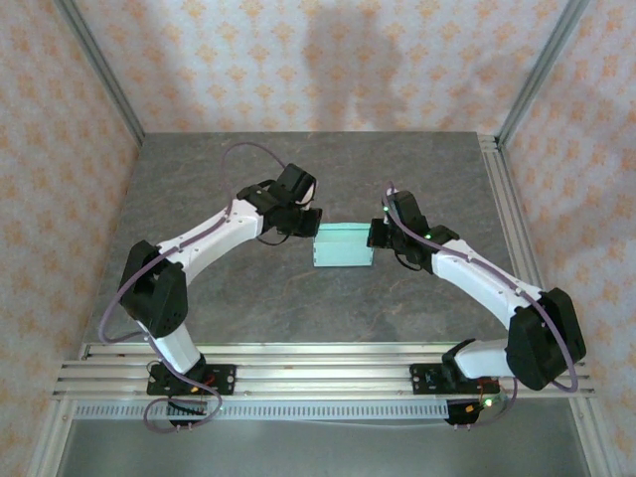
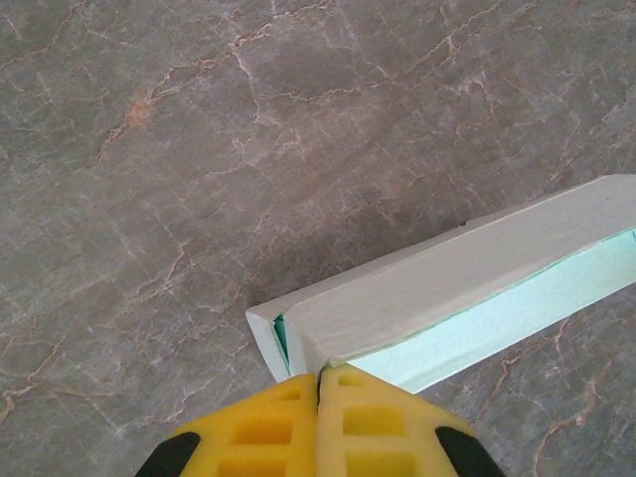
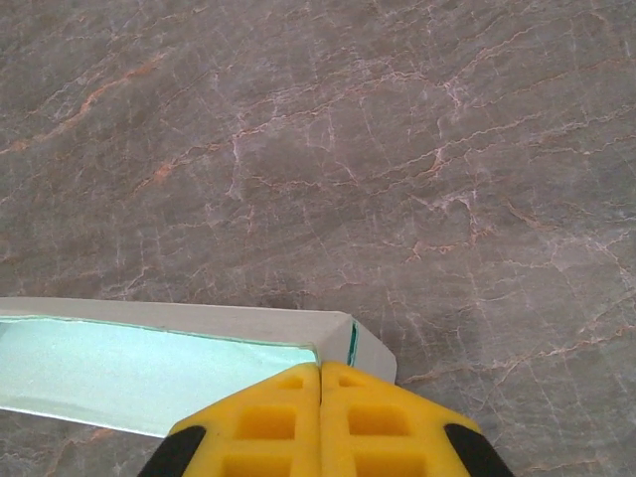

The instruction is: Fold the paper box

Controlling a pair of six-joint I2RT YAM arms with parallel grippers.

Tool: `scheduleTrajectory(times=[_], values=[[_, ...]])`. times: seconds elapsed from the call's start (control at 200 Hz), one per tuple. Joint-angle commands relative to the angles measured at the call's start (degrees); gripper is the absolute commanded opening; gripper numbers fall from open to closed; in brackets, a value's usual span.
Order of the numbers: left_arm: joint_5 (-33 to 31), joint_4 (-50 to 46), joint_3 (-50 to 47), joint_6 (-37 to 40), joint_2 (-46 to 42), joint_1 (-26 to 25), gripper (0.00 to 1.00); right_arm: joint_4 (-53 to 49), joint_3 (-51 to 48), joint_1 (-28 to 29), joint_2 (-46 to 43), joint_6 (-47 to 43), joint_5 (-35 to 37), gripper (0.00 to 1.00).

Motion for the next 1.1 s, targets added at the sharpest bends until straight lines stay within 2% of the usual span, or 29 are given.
scheduleTrajectory(times=[0.0,0.21,0.656,0.811,1.096], values=[[0.84,-2.68,3.03,-0.83,0.83,-0.47,0.0,-0.74,-1.62,0.73,-0.49,-0.98,-1.31,0.0],[0.41,-3.42,3.77,-0.09,1.99,-0.47,0.0,-0.63,-1.82,0.73,-0.42,-1.07,-1.15,0.0],[0.84,-0.42,-0.73,-1.63,2.53,-0.6,0.0,2.56,-4.9,0.73,-1.47,-1.07,-2.78,0.0],[1.43,1.89,-2.59,-2.01,1.06,-0.58,0.0,7.78,-7.85,1.51,-4.52,-2.03,-1.03,0.0],[1.08,3.69,-1.17,-1.25,0.01,-0.54,0.0,17.34,-11.32,2.24,-5.03,-5.1,2.08,0.0]])
